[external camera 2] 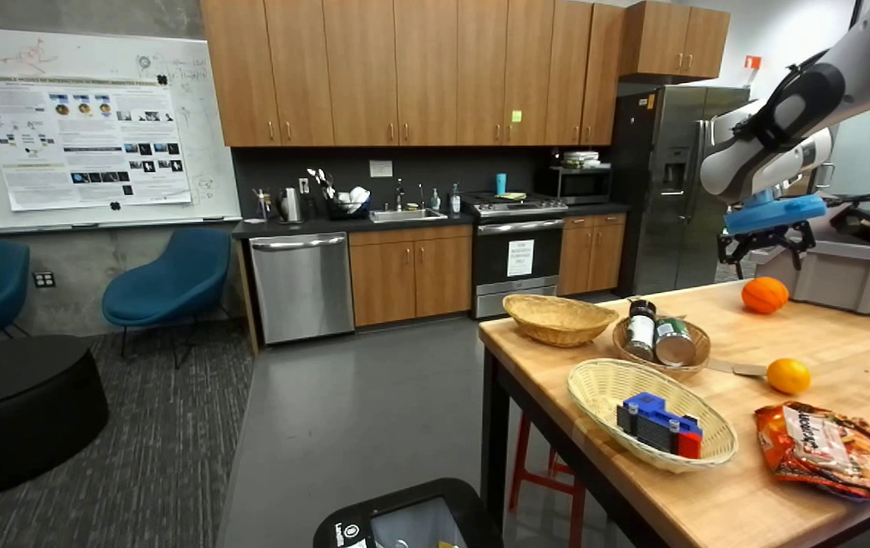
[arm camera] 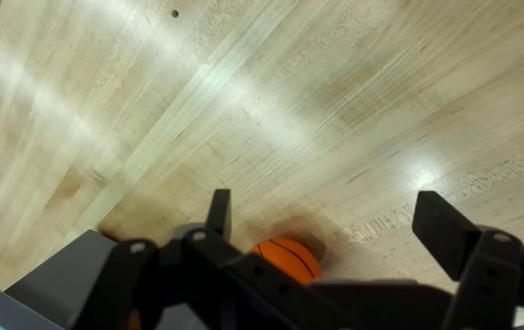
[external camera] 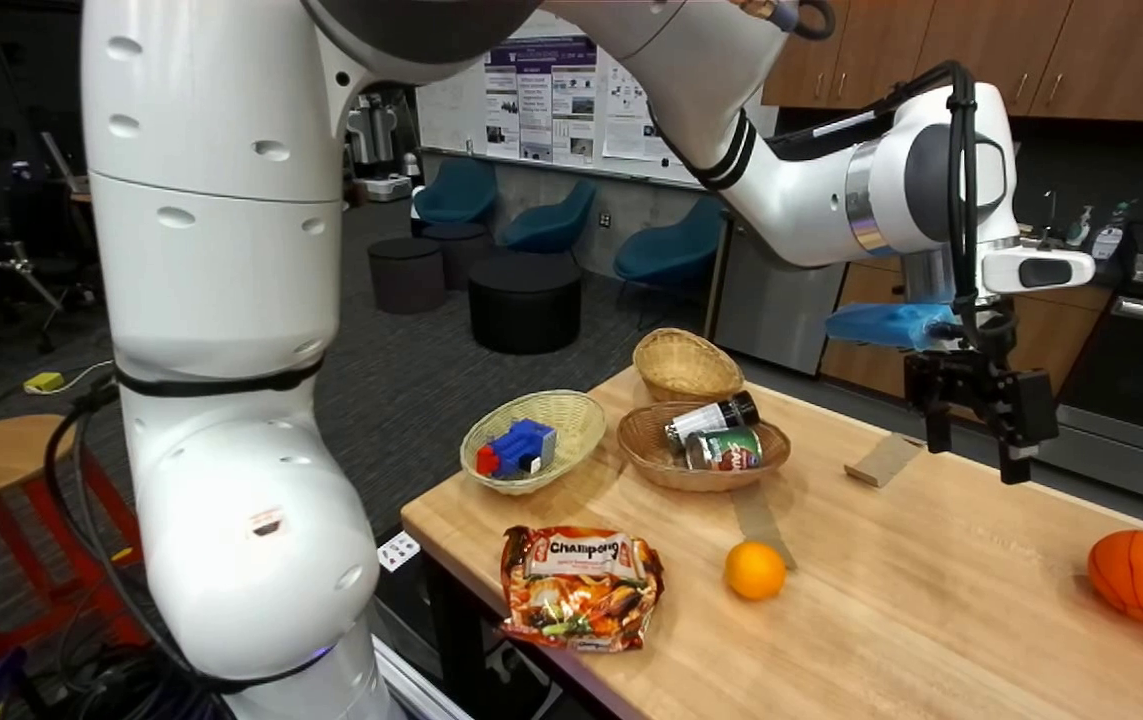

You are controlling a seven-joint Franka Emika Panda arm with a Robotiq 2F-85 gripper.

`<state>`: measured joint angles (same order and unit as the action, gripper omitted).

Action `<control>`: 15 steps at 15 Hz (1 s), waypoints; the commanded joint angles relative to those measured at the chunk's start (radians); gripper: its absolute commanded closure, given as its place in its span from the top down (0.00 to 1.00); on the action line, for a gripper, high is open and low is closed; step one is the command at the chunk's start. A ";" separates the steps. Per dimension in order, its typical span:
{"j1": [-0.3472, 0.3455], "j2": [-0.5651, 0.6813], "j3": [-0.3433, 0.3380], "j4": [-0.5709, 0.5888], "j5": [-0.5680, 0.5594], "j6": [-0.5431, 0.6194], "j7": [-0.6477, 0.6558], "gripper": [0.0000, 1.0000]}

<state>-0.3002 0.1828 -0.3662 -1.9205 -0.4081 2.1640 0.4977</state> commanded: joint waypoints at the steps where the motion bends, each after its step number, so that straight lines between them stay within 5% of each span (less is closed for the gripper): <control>1: 0.004 0.003 -0.004 0.005 0.003 -0.003 -0.003 1.00; 15: -0.002 0.025 -0.008 0.025 0.011 0.007 0.003 1.00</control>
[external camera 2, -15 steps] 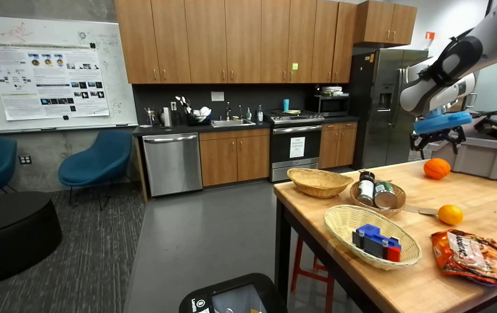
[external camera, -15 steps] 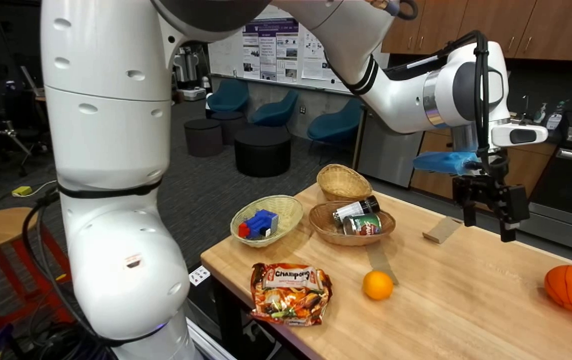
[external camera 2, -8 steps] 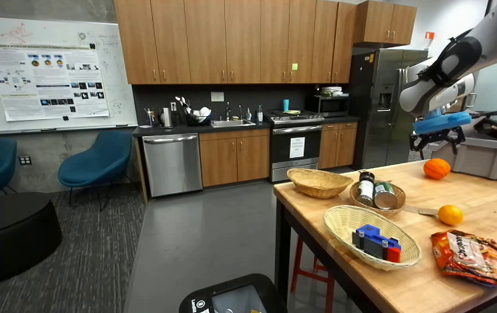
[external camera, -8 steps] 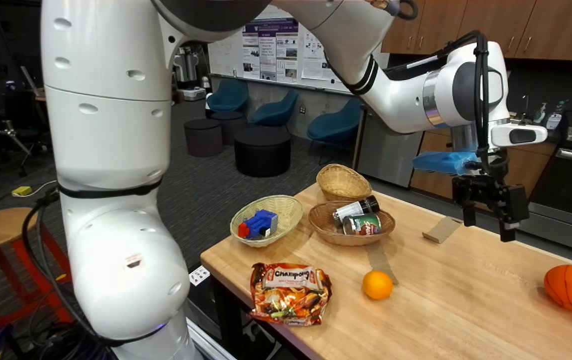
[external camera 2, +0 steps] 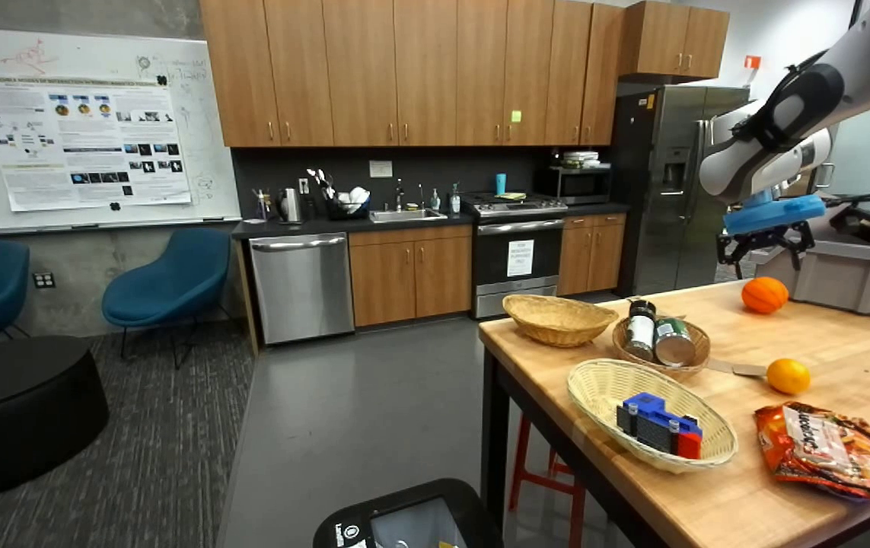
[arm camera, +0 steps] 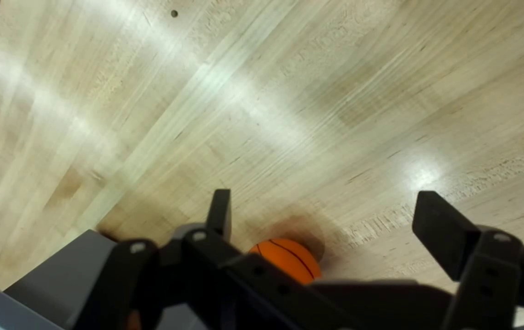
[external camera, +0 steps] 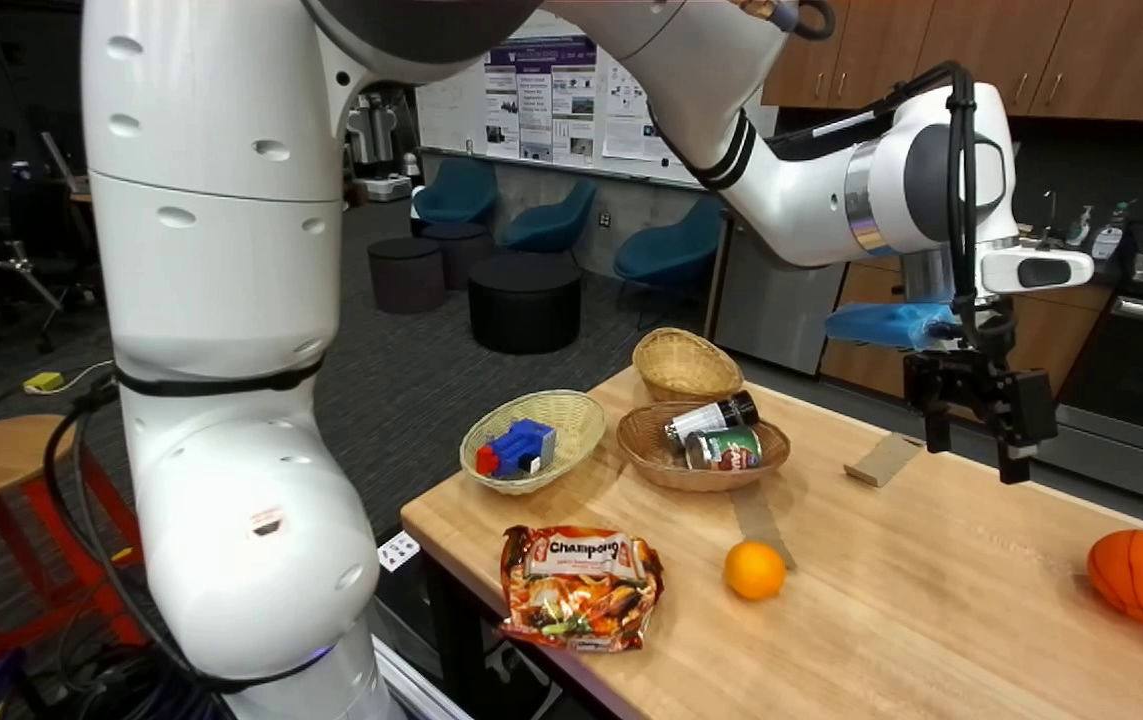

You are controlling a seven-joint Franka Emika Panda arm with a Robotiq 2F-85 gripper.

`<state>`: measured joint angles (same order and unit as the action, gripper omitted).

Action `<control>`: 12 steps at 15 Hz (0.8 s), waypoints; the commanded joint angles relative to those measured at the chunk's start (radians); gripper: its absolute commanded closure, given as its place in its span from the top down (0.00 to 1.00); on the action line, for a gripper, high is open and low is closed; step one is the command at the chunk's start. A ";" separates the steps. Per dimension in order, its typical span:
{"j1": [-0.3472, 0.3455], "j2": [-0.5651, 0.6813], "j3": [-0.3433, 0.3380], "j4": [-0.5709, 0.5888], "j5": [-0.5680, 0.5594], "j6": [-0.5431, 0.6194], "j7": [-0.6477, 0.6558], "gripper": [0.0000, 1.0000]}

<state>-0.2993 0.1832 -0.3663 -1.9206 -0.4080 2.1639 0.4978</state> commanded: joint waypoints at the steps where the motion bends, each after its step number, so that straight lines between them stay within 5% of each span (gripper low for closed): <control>1: -0.007 0.038 -0.009 0.035 0.018 0.014 0.003 1.00; 6: -0.050 0.198 -0.026 0.174 0.090 0.088 -0.047 1.00; 12: -0.152 0.464 -0.052 0.486 0.175 0.104 -0.150 1.00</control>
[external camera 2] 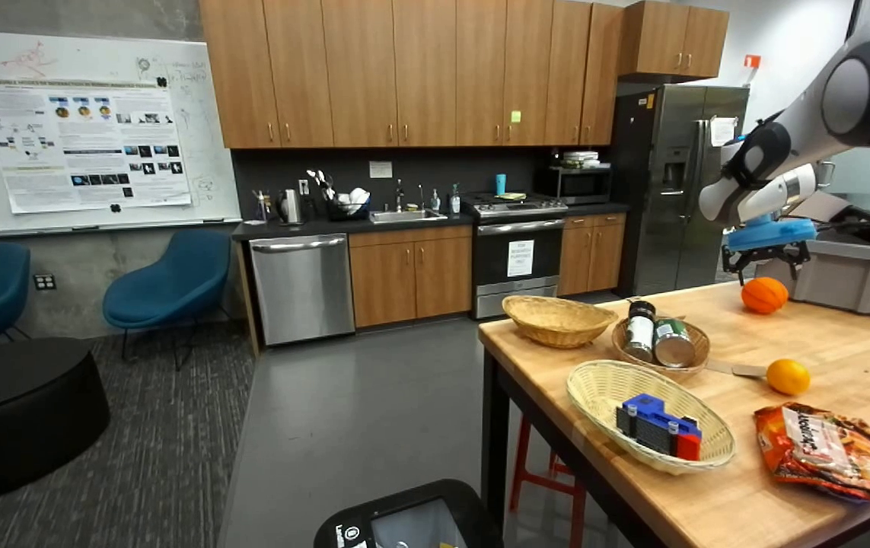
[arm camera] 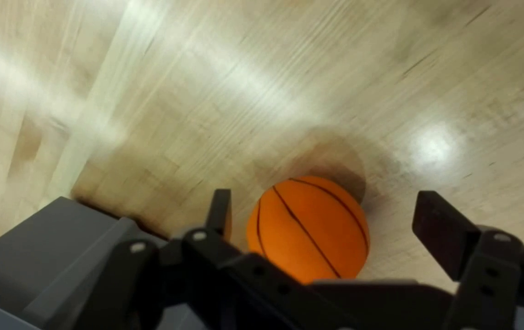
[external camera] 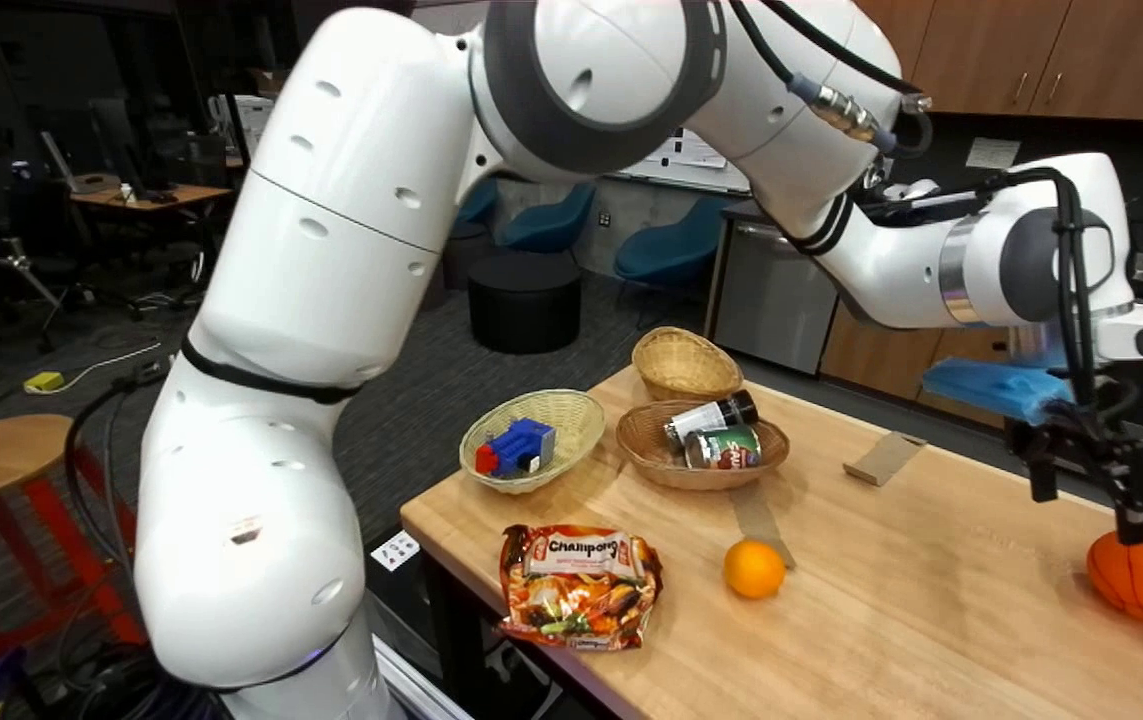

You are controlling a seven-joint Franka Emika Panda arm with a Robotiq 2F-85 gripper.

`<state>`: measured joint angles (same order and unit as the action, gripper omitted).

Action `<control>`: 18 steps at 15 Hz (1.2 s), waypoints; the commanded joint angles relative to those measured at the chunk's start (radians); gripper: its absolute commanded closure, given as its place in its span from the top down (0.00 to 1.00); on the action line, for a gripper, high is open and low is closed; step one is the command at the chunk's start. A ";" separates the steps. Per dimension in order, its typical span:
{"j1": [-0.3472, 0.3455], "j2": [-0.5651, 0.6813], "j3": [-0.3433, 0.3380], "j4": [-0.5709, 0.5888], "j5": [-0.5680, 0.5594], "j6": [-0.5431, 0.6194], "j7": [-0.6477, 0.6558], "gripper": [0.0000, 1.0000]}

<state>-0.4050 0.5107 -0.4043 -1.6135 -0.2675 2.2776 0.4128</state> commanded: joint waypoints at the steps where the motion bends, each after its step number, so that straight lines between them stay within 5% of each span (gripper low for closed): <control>1: -0.066 0.179 -0.016 0.234 0.034 -0.009 -0.088 1.00; 9: -0.167 0.413 0.013 0.623 0.077 0.001 -0.214 1.00; 15: -0.180 0.498 0.036 0.767 0.088 -0.037 -0.245 1.00; 18: -0.197 0.508 0.074 0.797 0.115 -0.151 -0.316 1.00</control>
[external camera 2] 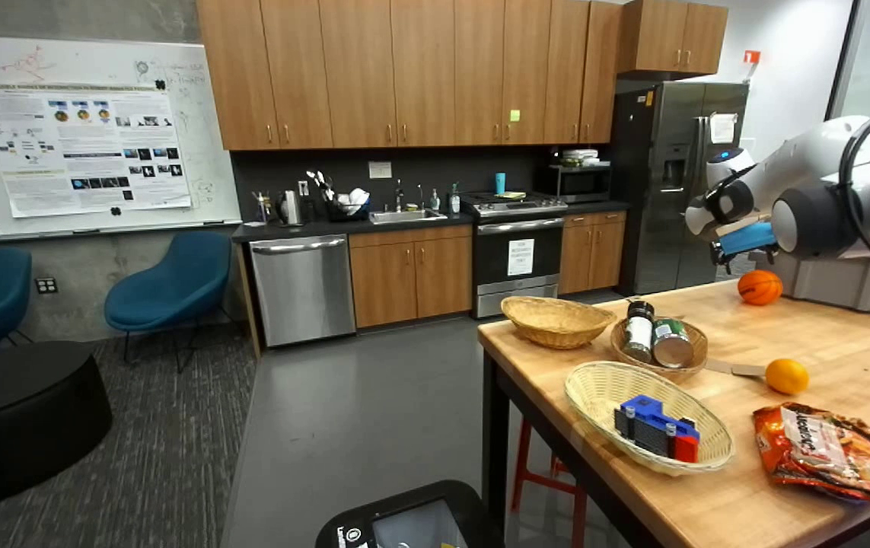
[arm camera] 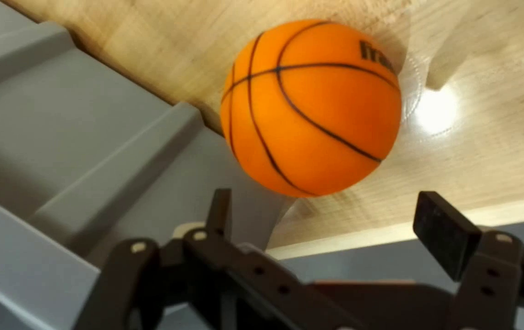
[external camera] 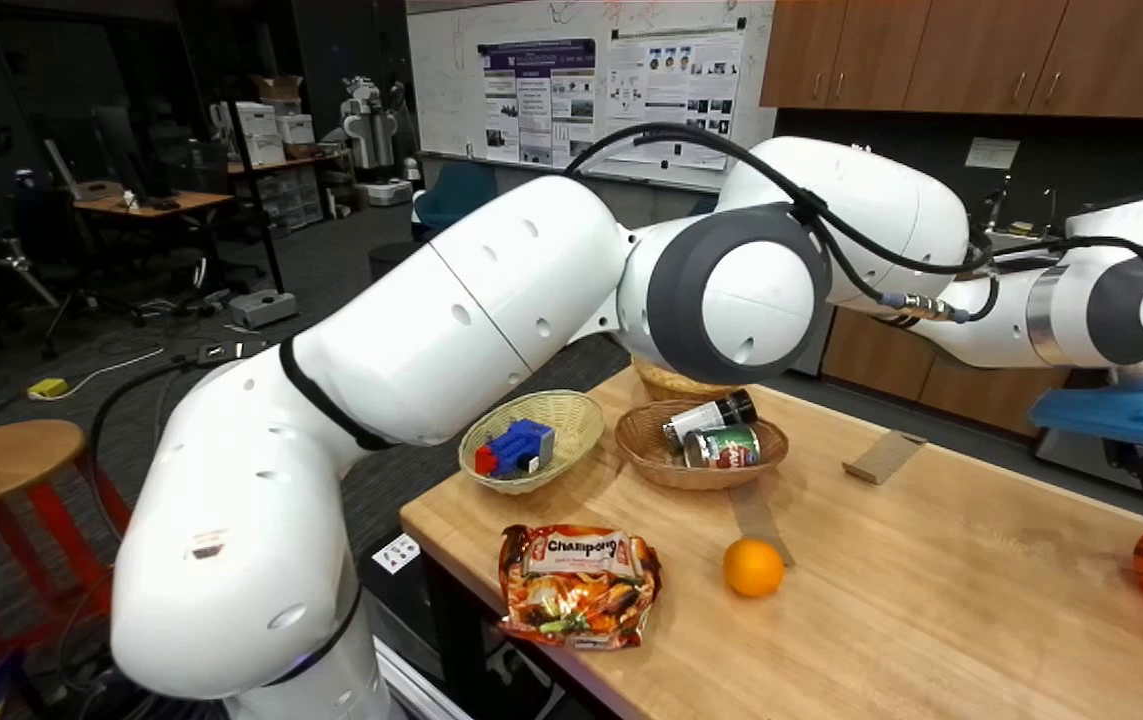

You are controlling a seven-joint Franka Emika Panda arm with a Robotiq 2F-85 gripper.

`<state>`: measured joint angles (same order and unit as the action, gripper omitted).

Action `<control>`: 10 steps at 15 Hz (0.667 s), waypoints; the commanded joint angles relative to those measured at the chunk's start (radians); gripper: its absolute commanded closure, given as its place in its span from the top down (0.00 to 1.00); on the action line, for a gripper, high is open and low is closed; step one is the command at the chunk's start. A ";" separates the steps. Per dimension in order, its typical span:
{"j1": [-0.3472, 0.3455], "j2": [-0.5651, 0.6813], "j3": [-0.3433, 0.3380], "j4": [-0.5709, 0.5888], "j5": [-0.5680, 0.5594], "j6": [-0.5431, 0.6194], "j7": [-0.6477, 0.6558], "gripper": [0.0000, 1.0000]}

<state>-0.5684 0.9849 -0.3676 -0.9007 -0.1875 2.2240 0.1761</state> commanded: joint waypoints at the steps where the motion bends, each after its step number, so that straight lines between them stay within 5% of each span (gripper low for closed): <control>1: -0.037 0.038 0.040 0.093 0.037 -0.129 -0.089 1.00; 6: -0.050 0.035 0.031 0.094 0.024 -0.201 -0.108 0.98; 7: -0.054 0.038 0.033 0.097 0.025 -0.203 -0.113 0.75; 10: -0.058 0.048 0.034 0.113 0.024 -0.209 -0.120 0.65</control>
<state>-0.6118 1.0061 -0.3423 -0.8459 -0.1708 2.0473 0.0839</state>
